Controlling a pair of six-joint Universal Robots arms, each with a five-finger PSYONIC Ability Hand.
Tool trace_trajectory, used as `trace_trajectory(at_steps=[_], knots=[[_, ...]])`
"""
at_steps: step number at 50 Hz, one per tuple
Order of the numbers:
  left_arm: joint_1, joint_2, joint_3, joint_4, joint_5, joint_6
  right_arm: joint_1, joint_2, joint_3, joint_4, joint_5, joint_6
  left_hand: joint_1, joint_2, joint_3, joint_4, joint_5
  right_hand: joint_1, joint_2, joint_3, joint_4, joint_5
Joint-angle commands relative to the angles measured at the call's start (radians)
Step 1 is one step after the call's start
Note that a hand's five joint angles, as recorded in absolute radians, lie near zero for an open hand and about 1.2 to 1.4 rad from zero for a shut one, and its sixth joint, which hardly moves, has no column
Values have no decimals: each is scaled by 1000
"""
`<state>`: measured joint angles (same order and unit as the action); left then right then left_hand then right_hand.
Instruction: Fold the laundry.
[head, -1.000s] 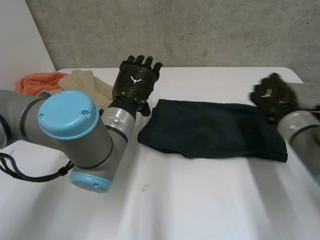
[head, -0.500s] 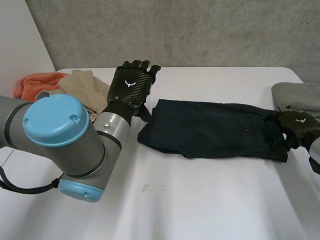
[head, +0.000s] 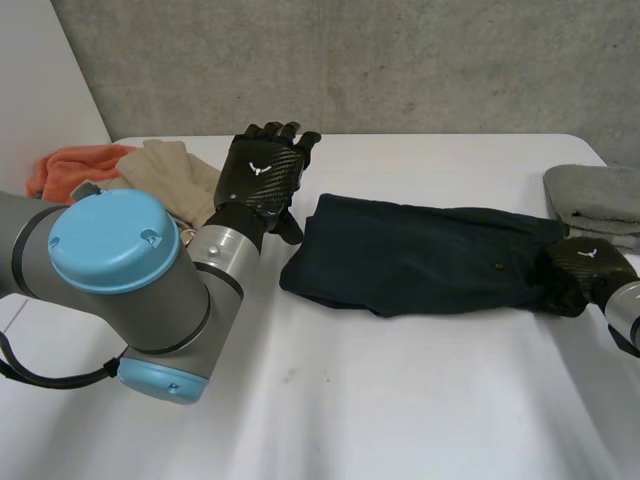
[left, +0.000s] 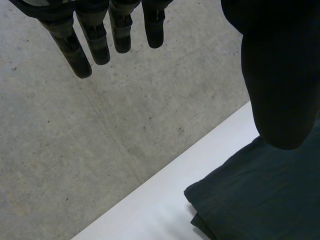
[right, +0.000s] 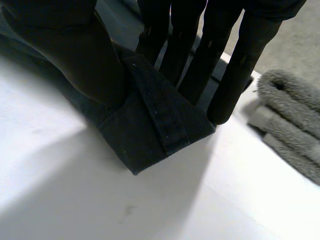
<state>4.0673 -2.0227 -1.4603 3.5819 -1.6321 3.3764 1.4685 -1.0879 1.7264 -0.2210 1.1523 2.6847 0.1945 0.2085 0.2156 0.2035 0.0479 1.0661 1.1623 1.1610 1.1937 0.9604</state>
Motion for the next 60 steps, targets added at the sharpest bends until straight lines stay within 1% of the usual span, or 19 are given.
trace_trajectory(at_steps=[1, 9, 11, 12, 16, 20, 24, 28, 30, 31, 32, 34, 37, 38, 41, 42, 46, 52, 60], knots=[[-1, 6, -2, -2, -3, 0, -68, -45, -30, 11, 14, -86, -20, -34, -41, -29, -48, 330, 234, 235, 203, 261], [10, 33, -20, 0, -2, 0, -51, -122, -63, 29, 17, -414, -20, -34, -41, -29, -48, 330, 234, 235, 203, 261], [13, 36, -20, 0, -5, -2, 14, -124, -77, 26, 11, -450, -20, -34, -41, -29, -48, 330, 234, 235, 203, 261], [15, 38, -20, 0, -5, -2, 115, -119, -99, 13, 7, -471, -20, -34, -41, -29, -48, 330, 234, 235, 203, 261], [16, 39, -20, 0, -5, -6, 322, -109, -129, -67, -5, -479, -20, -34, -41, -29, -48, 330, 234, 235, 203, 261], [15, 39, -18, 1, -2, -6, 462, -55, -114, -165, -75, -494, -20, -34, -41, -29, -48, 330, 234, 235, 203, 261], [15, 39, -6, 5, 2, -5, 564, 44, -105, -196, -169, -567, -20, -34, -41, -29, -48, 330, 234, 235, 203, 261], [15, 27, 27, 11, 5, 3, 618, 86, -111, -196, -200, -663, -20, -34, -41, -29, -48, 330, 234, 235, 203, 261], [13, 15, 67, 11, 5, 5, 622, 80, -110, -198, -200, -663, -20, -34, -41, -29, -48, 1, -95, -94, -126, -68], [12, 9, 83, 11, 5, 5, 622, 73, -110, -199, -189, -646, -20, -34, -41, -29, -48, -439, -536, -534, -567, -508], [10, -1, 95, 11, 5, 6, 622, 66, -108, -198, -178, -631, -20, -34, -41, -29, -48, -583, -680, -678, -711, -652], [12, -39, 147, 11, 3, 8, 618, 48, -105, -193, -148, -579, -20, -34, -41, -29, -48, -649, -745, -744, -777, -718], [13, -83, 221, 8, 3, 6, 576, -44, -90, -181, -80, -348, -20, -34, -41, -29, -48, -854, -950, -949, -982, -923], [13, -96, 244, 6, 3, 6, 550, -97, -81, -176, -50, -184, -20, -34, -41, -29, -48, -892, -988, -986, -1019, -960], [5, -139, 310, -2, 5, 6, 517, -164, -71, -175, -28, 48, -20, -34, -41, -29, -48, -892, -988, -986, -1019, -960], [2, -149, 323, -2, 6, 6, 492, -194, -73, -166, -25, 183, -20, -34, -41, -29, -48, -892, -988, -986, -1019, -960], [-37, -201, 391, -25, 6, 5, 384, -246, -86, -91, -22, 369, -20, -34, -41, -29, -48, -892, -988, -986, -1019, -960], [-110, -306, 509, -162, 5, 0, 269, -212, -188, 115, -37, 377, -20, -34, -41, -29, -48, -892, -988, -986, -1019, -960], [-140, -444, 623, -327, -12, 0, 277, 58, -429, 356, -40, 244, -16, -30, -37, -25, -44, -892, -988, -986, -1019, -960]])
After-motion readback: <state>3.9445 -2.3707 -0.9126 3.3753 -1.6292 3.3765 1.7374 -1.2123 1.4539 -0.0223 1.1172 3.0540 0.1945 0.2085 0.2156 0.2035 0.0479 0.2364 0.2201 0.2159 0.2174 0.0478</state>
